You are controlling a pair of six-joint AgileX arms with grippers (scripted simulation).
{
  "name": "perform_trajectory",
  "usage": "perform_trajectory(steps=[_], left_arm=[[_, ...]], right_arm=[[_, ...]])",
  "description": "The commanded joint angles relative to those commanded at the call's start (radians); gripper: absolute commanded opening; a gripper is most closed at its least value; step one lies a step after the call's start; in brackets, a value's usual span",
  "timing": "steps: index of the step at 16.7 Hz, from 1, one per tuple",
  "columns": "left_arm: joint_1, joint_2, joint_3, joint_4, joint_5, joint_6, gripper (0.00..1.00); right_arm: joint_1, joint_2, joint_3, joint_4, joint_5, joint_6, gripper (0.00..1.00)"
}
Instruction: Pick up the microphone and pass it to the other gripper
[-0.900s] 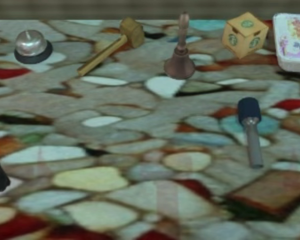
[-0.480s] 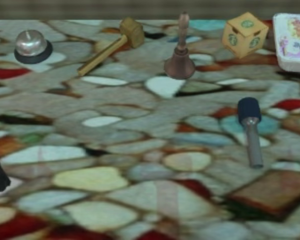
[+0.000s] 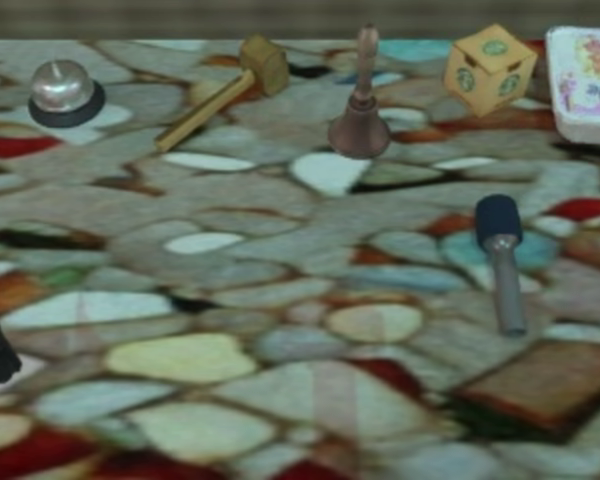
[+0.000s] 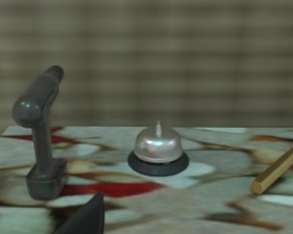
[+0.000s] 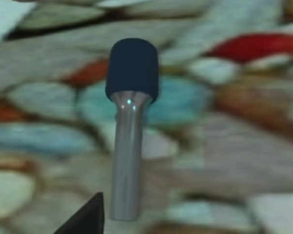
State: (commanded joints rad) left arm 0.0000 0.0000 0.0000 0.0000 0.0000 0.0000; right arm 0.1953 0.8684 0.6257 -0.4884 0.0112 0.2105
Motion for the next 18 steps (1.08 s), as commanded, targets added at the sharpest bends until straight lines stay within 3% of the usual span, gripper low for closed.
perform_trajectory(steps=[9,18], left_arm=[[0.000,0.000,0.000,0.000,0.000,0.000,1.00],[0.000,0.000,0.000,0.000,0.000,0.000,1.00]], right_arm=[[0.161,0.766,0.546,-0.369,0.007,0.175,1.00],[0.195,0.923,0.652,-0.472,0.014,0.214,1.00]])
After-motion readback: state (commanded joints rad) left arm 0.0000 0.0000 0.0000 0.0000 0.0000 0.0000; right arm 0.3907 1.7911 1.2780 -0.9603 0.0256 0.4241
